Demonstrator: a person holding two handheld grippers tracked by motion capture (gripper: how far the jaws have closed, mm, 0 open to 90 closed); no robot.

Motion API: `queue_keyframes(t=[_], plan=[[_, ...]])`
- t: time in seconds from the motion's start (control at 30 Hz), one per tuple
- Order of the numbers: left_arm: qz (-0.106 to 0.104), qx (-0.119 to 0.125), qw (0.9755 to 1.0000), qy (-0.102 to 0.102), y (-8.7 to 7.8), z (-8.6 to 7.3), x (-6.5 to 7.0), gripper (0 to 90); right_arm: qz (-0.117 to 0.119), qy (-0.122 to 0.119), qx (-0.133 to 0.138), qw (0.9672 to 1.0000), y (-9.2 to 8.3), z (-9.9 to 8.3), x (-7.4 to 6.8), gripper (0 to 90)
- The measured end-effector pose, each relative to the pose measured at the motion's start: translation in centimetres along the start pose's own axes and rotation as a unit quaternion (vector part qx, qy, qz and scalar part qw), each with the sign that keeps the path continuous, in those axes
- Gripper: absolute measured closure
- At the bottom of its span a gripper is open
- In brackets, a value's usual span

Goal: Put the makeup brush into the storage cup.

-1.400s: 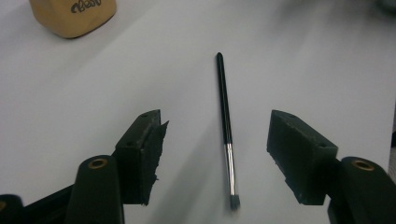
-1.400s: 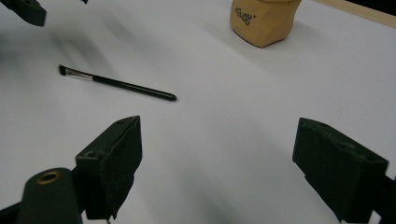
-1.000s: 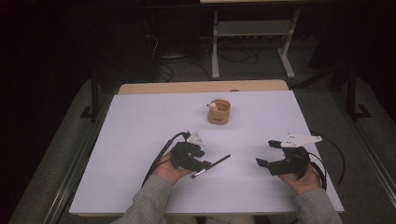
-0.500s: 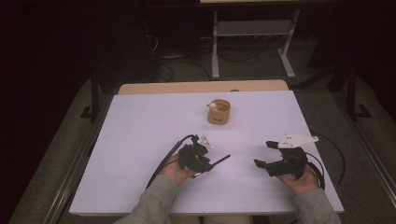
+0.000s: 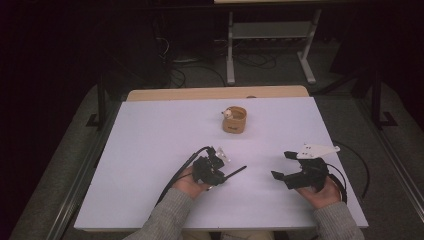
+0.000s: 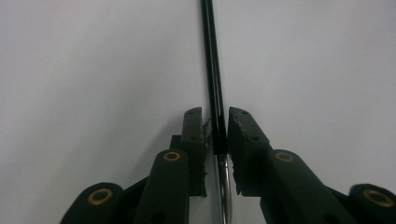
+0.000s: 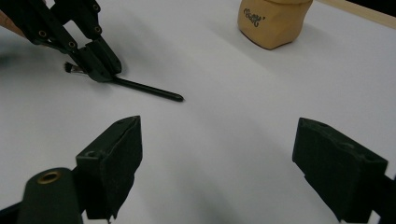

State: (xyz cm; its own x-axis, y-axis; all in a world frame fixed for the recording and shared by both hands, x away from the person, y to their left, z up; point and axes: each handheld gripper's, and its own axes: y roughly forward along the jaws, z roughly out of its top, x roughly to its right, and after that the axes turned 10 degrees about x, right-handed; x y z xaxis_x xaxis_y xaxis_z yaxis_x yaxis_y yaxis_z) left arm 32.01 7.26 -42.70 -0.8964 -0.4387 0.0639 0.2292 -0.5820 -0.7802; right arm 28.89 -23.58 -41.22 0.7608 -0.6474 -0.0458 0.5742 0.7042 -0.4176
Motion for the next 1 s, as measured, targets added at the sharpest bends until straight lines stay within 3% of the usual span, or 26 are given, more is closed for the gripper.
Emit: queue_keyframes(t=[0.17,0.37,0.57,0.73,0.87,1.0], plan=[[0.019,-0.005,0.9993,0.032,0.1,0.1,0.7,83.4,0.000,0.000,0.001,1.0000,-0.1,0.0,0.0,14.8],[0.018,-0.003,0.9995,0.028,0.1,0.0,0.6,84.2,0.003,0.001,-0.003,1.0000,0.2,0.1,-0.2,14.9],[0.004,0.001,1.0000,0.004,-0.1,-0.1,0.1,84.3,0.018,-0.007,-0.024,0.9995,1.1,0.0,-0.5,16.1],[-0.002,0.014,0.9999,0.004,-1.1,-0.5,-0.3,84.4,0.024,-0.003,-0.020,0.9995,1.2,0.0,-0.4,16.9],[-0.008,0.022,0.9997,0.005,-2.4,-0.8,-0.9,84.4,0.047,0.007,-0.030,0.9984,1.6,0.3,-0.2,17.4],[-0.012,0.032,0.9994,0.004,-3.4,-0.9,-1.1,84.3,0.054,-0.001,-0.027,0.9982,1.7,1.3,-0.4,17.3]])
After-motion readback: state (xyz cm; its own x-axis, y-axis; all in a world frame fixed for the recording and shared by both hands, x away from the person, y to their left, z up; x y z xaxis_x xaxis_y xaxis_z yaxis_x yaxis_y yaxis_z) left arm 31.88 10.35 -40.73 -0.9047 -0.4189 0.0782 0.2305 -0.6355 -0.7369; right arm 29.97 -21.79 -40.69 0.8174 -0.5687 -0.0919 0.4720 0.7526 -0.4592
